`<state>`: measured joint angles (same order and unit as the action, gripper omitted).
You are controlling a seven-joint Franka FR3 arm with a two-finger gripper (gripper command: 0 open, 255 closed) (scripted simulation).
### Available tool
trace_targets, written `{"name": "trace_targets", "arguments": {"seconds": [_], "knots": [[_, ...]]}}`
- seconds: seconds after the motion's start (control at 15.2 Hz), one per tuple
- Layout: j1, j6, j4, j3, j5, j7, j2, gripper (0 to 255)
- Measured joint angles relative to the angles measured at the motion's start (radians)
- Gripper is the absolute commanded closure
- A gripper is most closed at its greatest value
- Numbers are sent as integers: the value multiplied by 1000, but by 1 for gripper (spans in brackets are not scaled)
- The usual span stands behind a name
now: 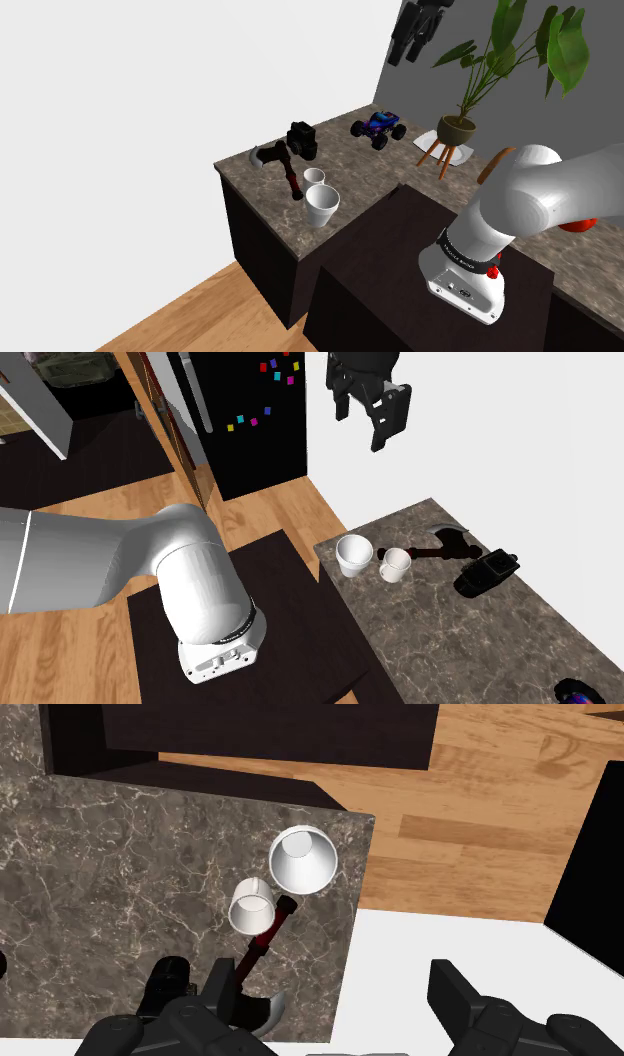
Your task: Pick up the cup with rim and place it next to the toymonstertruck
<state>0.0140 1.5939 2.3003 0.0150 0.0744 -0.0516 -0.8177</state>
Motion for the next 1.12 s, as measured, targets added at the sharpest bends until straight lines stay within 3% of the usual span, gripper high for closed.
{"name": "trace_targets", "arguments": {"seconds": [0.2, 0.53, 1.12], "knots": [[1, 35, 37, 1, 2, -2, 2, 0], [7, 180, 174, 12, 6, -15, 26, 0], [8, 498, 377, 28, 30, -42, 170, 0]]}}
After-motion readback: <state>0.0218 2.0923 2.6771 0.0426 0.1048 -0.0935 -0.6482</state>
